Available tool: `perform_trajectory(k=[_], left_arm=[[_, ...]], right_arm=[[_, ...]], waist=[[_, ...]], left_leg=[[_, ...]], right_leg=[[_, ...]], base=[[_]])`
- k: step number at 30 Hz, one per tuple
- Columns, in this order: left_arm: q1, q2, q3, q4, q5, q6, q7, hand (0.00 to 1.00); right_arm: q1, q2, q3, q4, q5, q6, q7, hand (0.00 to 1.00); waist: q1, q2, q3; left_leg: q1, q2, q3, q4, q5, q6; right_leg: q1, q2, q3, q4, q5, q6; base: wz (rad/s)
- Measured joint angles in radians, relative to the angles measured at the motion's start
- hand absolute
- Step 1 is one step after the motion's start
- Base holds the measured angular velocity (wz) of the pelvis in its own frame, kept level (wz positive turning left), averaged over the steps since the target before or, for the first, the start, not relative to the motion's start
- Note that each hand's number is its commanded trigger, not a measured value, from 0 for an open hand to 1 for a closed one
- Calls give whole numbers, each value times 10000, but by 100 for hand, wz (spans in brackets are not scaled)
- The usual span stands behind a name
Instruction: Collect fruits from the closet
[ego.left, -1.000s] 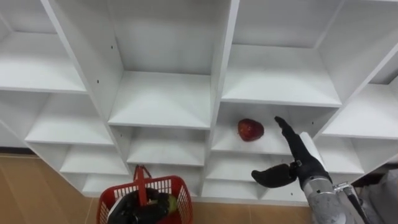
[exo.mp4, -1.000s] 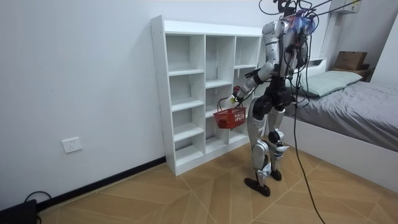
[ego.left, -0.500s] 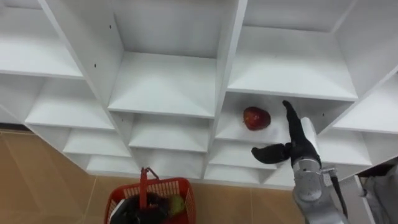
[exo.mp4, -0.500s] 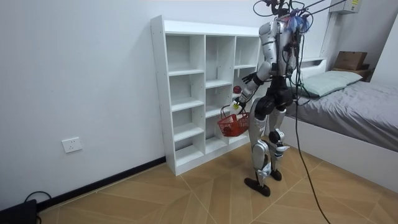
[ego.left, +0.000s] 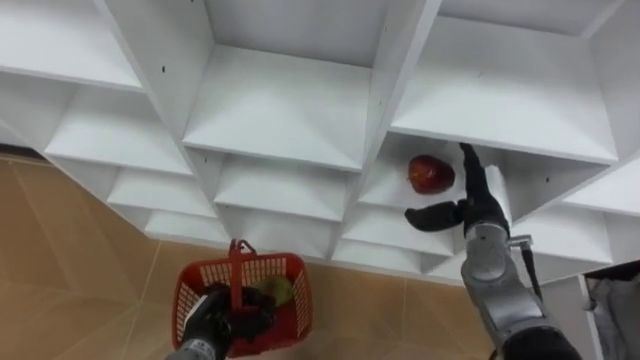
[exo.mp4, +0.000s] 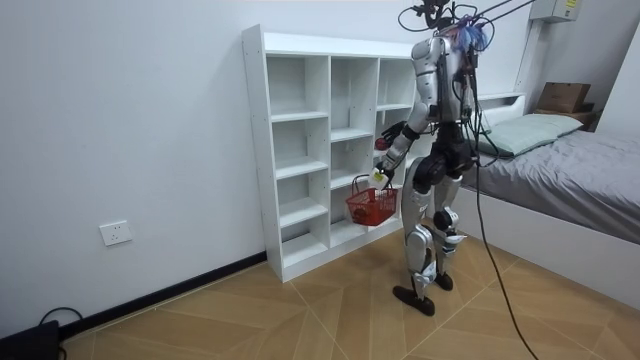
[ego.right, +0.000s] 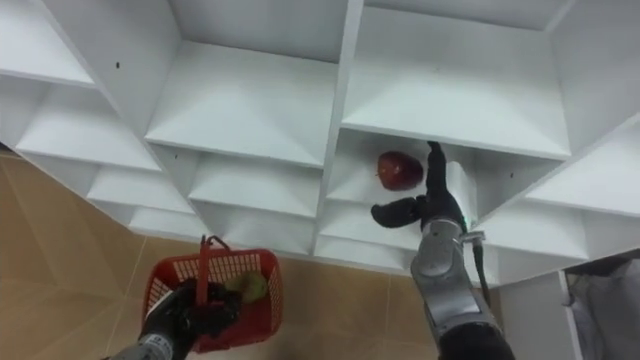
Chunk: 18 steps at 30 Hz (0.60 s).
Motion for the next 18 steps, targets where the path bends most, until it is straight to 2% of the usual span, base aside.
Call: perform_trajectory(k=[7, 8, 13, 18], left_arm=[[-398, 55, -276, 690, -1, -170, 30, 100], [-438, 60, -378, 721, -1, -174, 32, 100], [-514, 80, -405, 746, -4, -177, 46, 100], [-537, 71, -402, 746, -5, -190, 23, 100]], right_arm=[[-1235, -86, -70, 1070, 1118, -243, -666, 0], [-1343, -194, -73, 1109, 1244, -253, -785, 0], [-1618, -256, -220, 1258, 1367, -407, -1155, 0], [-1860, -264, -316, 1449, 1366, -467, -1484, 0]], waist=[[67, -17, 16], [167, -19, 49], [204, -19, 80], [225, -2, 108]], left_leg=[[-454, -7, -107, 20, 75, -14], [-486, -7, -109, 20, 80, -14], [-667, -9, -244, 88, 80, -14], [-793, -13, -282, 104, 83, -11]], right_leg=[[-410, -11, -20, 14, 41, -32], [-444, -12, -21, 13, 42, -34], [-505, -36, -259, 1, 42, -34], [-611, -46, -272, 5, 42, -34]], base=[[3], [0], [9], [2]])
